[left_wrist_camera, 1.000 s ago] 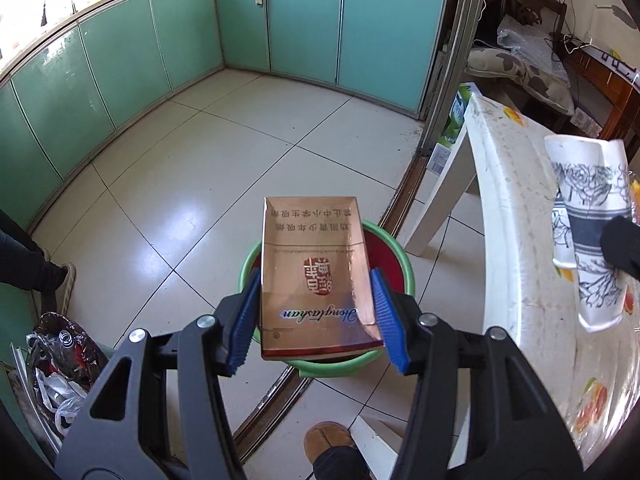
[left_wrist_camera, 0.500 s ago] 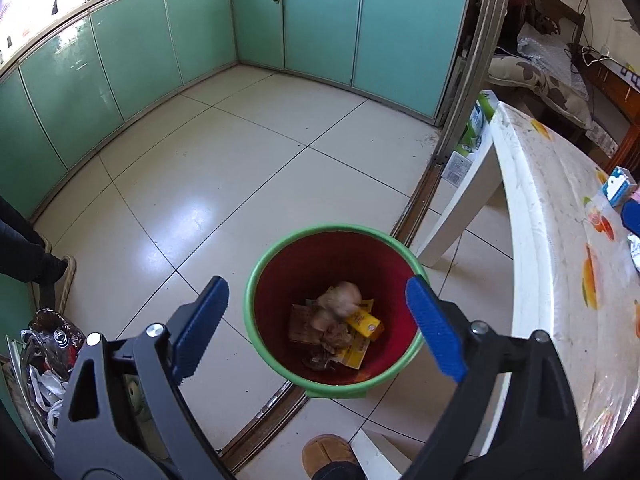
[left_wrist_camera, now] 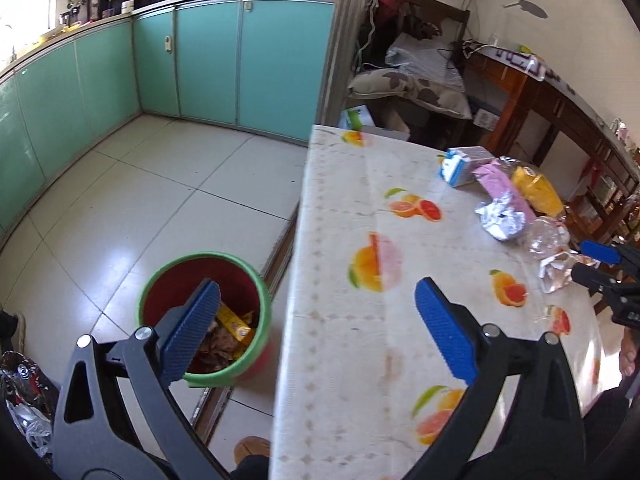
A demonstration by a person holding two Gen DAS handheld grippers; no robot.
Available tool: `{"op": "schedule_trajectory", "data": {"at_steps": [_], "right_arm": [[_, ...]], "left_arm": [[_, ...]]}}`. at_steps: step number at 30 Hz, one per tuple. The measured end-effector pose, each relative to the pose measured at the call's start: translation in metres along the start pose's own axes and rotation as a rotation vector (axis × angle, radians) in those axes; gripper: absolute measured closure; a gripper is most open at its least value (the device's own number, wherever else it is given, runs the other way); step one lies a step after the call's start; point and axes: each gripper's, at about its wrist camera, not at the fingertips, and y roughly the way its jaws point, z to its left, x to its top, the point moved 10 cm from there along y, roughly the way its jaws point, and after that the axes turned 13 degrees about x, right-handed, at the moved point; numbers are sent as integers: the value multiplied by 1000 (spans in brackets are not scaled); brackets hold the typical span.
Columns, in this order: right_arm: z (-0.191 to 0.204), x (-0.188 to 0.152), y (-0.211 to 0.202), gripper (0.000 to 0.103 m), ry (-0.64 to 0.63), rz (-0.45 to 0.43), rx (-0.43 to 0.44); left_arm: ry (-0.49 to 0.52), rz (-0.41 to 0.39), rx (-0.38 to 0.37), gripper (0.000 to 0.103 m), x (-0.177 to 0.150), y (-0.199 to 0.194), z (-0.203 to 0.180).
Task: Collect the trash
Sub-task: 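Grasp the pink-and-white Pocky wrapper with the right gripper, then grasp the clear plastic water bottle with the left gripper while the right holds the wrapper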
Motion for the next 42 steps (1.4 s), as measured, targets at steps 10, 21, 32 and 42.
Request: {"op": "schedule_trajectory", "data": {"at_steps": [10, 21, 32, 42], "right_arm": [[-108, -53, 12, 27, -167, 386, -48], [-112, -83, 38, 64, -262, 486, -13], [-106, -105, -51, 73, 395, -13, 389], [-135, -126, -79, 72, 620, -213, 376]], "left_arm": [[134, 17, -101, 6, -18, -11, -127], [347, -53, -141, 5, 0, -10, -211], [558, -149, -243, 5, 28, 7, -288], [783, -53, -389, 5, 9, 41, -377]]}}
